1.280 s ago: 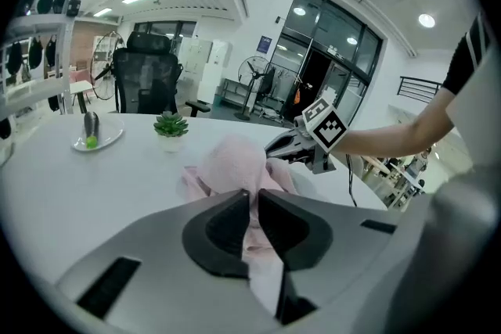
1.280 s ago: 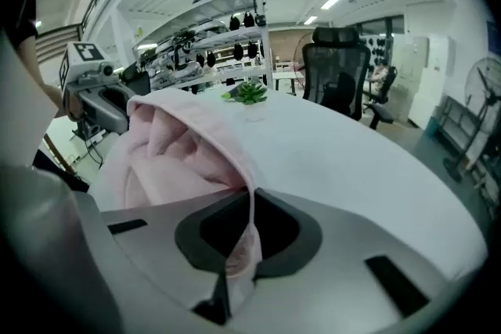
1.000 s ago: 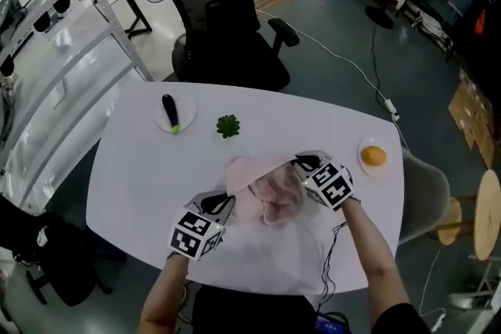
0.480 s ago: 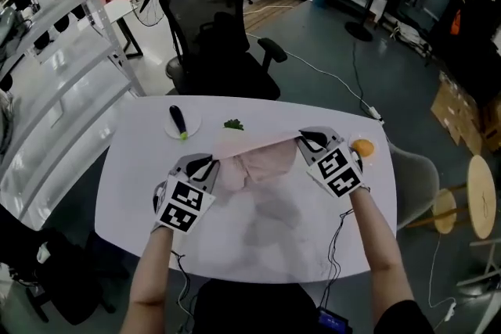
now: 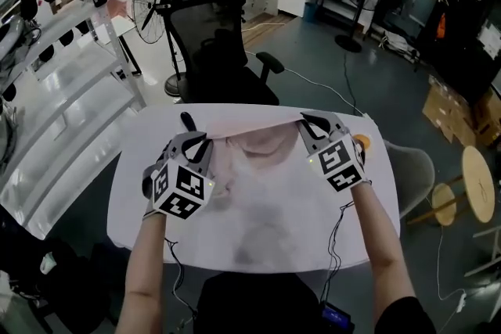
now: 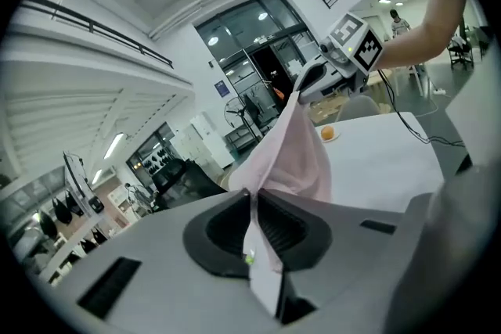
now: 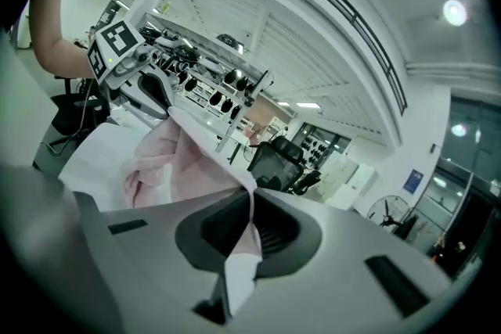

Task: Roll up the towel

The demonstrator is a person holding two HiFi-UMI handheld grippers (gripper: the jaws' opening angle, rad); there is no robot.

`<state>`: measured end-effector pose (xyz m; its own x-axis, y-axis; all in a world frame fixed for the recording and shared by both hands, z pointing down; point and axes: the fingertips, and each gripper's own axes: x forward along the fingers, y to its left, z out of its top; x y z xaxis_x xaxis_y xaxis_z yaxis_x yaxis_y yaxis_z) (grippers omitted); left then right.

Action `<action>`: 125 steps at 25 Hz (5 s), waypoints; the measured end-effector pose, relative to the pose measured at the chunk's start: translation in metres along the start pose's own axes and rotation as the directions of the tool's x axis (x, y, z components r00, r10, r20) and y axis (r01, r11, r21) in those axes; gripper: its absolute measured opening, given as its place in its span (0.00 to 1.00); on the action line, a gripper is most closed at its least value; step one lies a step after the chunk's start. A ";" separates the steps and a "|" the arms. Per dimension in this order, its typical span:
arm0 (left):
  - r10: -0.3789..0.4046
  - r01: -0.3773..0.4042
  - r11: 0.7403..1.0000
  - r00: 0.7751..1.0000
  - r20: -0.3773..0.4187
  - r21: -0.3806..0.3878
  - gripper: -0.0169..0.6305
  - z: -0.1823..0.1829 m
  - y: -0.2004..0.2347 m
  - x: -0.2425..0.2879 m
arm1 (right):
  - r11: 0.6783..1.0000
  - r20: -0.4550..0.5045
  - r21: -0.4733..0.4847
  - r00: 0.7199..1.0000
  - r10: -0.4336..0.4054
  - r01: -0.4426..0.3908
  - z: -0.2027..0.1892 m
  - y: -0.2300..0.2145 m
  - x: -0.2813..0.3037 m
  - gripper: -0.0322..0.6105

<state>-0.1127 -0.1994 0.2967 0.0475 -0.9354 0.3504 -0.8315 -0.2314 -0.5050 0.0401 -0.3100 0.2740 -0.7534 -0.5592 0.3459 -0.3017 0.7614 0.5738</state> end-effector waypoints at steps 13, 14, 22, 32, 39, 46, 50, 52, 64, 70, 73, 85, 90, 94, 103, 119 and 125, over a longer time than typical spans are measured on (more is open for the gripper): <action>-0.203 0.203 0.979 0.979 0.012 0.010 0.09 -0.041 -0.061 -0.033 | 0.997 -0.114 -0.016 0.991 -0.073 0.072 -0.023 0.057 -0.041 0.08; -0.247 0.248 0.969 0.969 0.017 -0.015 0.09 -0.047 -0.079 -0.028 | 0.997 -0.142 -0.022 0.987 -0.077 0.075 -0.033 0.060 -0.048 0.08; -0.536 0.536 0.810 0.841 0.071 -0.239 0.14 -0.074 -0.226 -0.005 | 0.994 -0.371 -0.006 0.922 -0.106 0.112 -0.140 0.068 -0.116 0.08; -0.410 0.354 0.891 0.897 -0.167 -0.284 0.40 -0.159 -0.156 0.025 | 0.989 -0.499 0.070 0.863 -0.078 0.130 -0.223 0.082 -0.191 0.08; -0.356 0.264 0.925 0.854 -0.380 -0.272 0.55 -0.222 -0.104 0.065 | 0.993 -0.508 0.082 0.861 -0.036 0.090 -0.247 0.092 -0.201 0.08; -0.355 0.295 0.935 0.792 -0.496 -0.198 0.56 -0.249 -0.102 0.096 | 0.995 -0.550 0.082 0.835 0.001 0.053 -0.277 0.097 -0.208 0.08; -0.350 0.269 0.936 0.775 -0.525 -0.227 0.24 -0.252 -0.107 0.098 | 0.994 -0.556 0.088 0.831 0.001 0.057 -0.283 0.091 -0.213 0.08; -0.341 0.259 0.939 0.778 -0.528 -0.225 0.12 -0.250 -0.103 0.095 | 0.995 -0.550 0.080 0.835 -0.010 0.065 -0.282 0.083 -0.211 0.08; -0.058 0.019 0.992 0.952 -0.302 -0.128 0.08 -0.132 0.019 0.038 | 0.978 -0.405 -0.084 0.890 -0.209 0.192 -0.208 -0.022 -0.180 0.09; 0.074 -0.092 0.992 0.976 -0.204 -0.082 0.08 -0.084 0.064 -0.007 | 0.951 -0.329 -0.190 0.897 -0.295 0.243 -0.163 -0.070 -0.171 0.09; 0.106 -0.119 0.990 0.981 -0.164 -0.071 0.08 -0.070 0.071 -0.028 | 0.939 -0.305 -0.213 0.895 -0.325 0.269 -0.153 -0.081 -0.173 0.09; -0.093 0.088 0.995 0.989 -0.117 -0.054 0.08 -0.060 0.021 -0.084 | 0.922 -0.337 -0.231 0.864 -0.375 0.311 -0.161 -0.074 -0.204 0.09; -0.174 0.168 0.981 0.983 -0.056 -0.100 0.08 -0.060 -0.020 -0.119 | 0.914 -0.370 -0.257 0.842 -0.393 0.313 -0.167 -0.059 -0.249 0.09; -0.213 0.209 0.970 0.977 -0.019 -0.124 0.08 -0.056 -0.044 -0.142 | 0.914 -0.394 -0.268 0.831 -0.393 0.306 -0.169 -0.054 -0.281 0.10; -0.272 0.237 0.951 0.945 -0.179 -0.196 0.08 -0.109 -0.074 -0.109 | 0.964 -0.462 -0.216 0.853 -0.242 0.156 -0.229 -0.042 -0.214 0.09; -0.232 0.099 0.944 0.876 -0.423 -0.313 0.08 -0.195 -0.077 -0.026 | 0.958 -0.518 -0.245 0.856 0.001 -0.149 -0.315 -0.036 -0.032 0.09; -0.273 0.104 0.926 0.848 -0.455 -0.363 0.08 -0.223 -0.065 -0.009 | 0.948 -0.547 -0.237 0.835 0.049 -0.212 -0.324 -0.032 0.016 0.09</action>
<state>-0.1827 -0.1164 0.5025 0.0156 -0.6080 0.7938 -0.9659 -0.2144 -0.1453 0.2268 -0.4492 0.5018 -0.3245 -0.6091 0.7237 0.0121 0.7623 0.6471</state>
